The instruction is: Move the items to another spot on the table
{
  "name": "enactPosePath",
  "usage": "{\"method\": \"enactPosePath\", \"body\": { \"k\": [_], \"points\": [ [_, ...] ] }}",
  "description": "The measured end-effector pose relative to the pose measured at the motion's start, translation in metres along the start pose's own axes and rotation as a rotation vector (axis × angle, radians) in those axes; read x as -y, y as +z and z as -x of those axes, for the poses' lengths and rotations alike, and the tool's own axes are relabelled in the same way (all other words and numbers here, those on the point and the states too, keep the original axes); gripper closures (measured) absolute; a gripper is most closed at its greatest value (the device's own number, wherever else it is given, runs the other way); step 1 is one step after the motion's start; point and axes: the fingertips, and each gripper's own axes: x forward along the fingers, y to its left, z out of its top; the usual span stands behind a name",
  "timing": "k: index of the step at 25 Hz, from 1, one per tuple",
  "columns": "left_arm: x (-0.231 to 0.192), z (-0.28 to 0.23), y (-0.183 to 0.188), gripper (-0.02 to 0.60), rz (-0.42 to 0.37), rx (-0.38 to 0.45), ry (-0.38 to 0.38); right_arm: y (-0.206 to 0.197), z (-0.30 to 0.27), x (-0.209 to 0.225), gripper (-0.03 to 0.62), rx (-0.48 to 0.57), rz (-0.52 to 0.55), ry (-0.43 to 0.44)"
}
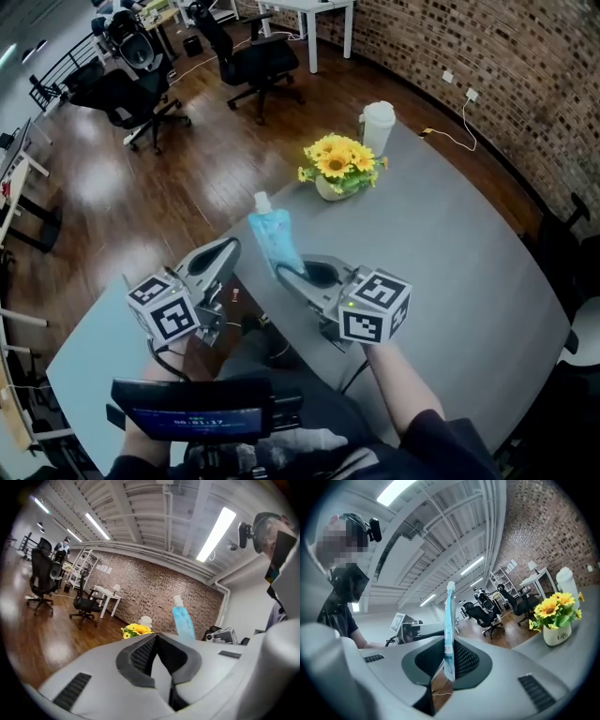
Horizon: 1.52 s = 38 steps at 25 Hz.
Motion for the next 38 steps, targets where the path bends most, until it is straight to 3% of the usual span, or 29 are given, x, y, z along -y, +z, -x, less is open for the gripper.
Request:
{"method": "enactPosePath", "body": {
  "k": [3, 5, 8, 12, 18, 22, 25, 28, 35, 38],
  "points": [
    [-0.052, 0.017, 0.009, 0.588, 0.006, 0.019, 0.152, 0.001, -0.026, 0.003, 0.555, -0.014, 0.014, 0.010],
    [-0.089, 0.031, 0.016, 0.586, 0.049, 0.044, 0.207, 0.000, -0.049, 0.006, 0.554, -0.034, 0.016, 0.019],
    [-0.144, 0.057, 0.029, 0.588, 0.136, 0.107, 0.240, -0.008, -0.094, 0.011, 0.554, -0.085, 0.016, 0.032],
    [-0.215, 0.095, 0.043, 0.588, 0.178, 0.176, 0.292, -0.012, -0.163, 0.018, 0.554, -0.166, 0.024, 0.060],
    [-0.291, 0.156, 0.032, 0.588, 0.245, 0.197, 0.389, -0.020, -0.244, 0.017, 0.554, -0.255, 0.017, 0.131],
    [-0.299, 0.180, 0.030, 0.588, 0.292, 0.234, 0.433, -0.036, -0.262, 0.005, 0.554, -0.321, 0.063, 0.167],
    [-0.278, 0.172, 0.027, 0.588, 0.278, 0.231, 0.463, -0.048, -0.250, 0.009, 0.554, -0.356, 0.126, 0.181],
    [-0.255, 0.151, 0.023, 0.588, 0.256, 0.214, 0.495, -0.051, -0.234, 0.012, 0.554, -0.345, 0.097, 0.218],
    [-0.225, 0.130, 0.014, 0.588, 0.165, 0.131, 0.473, -0.048, -0.222, 0.014, 0.554, -0.303, 0.051, 0.224],
    [-0.244, 0.142, 0.016, 0.588, 0.206, 0.152, 0.464, -0.047, -0.242, 0.006, 0.554, -0.309, 0.074, 0.233]
  ]
}}
